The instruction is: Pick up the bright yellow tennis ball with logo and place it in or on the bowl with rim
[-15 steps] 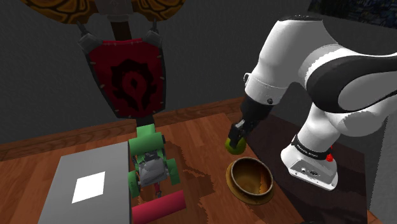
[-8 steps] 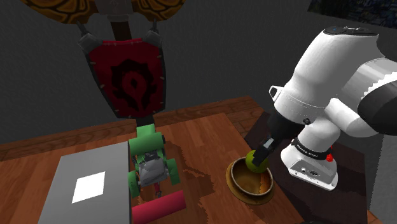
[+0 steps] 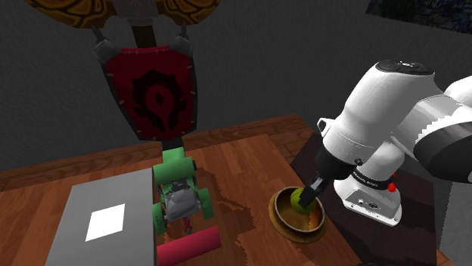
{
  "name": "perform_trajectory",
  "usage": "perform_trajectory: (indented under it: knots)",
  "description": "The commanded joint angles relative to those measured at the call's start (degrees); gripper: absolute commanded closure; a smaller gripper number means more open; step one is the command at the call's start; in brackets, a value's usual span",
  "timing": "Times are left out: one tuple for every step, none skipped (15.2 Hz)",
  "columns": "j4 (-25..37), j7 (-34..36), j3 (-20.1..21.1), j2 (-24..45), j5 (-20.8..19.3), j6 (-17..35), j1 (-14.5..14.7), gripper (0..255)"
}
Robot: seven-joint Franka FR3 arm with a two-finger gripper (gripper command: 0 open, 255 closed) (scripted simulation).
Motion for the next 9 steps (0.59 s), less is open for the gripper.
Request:
perform_trajectory:
  knots:
    - [-0.85, -0.27, 1.25, 1.75, 1.42, 2.55, 0.29, 255]
    - [-1.22, -0.43, 1.84, 2.68, 2.1, 3.8, 0.4, 255]
    - [-1.56, -0.61, 2.44, 3.66, 2.79, 5.08, 0.48, 255]
    - [-1.4, -0.83, 2.42, 4.04, 2.74, 5.32, 0.18, 255]
    - [-1.37, -0.88, 2.32, 3.97, 2.65, 5.21, 0.12, 255]
    - [-1.39, -0.88, 2.3, 3.93, 2.64, 5.19, 0.13, 255]
    - [-1.43, -0.9, 2.3, 3.92, 2.67, 5.21, 0.16, 255]
    - [-1.41, -0.87, 2.26, 3.84, 2.61, 5.1, 0.16, 255]
    - [-1.41, -0.87, 2.26, 3.84, 2.61, 5.1, 0.16, 0]
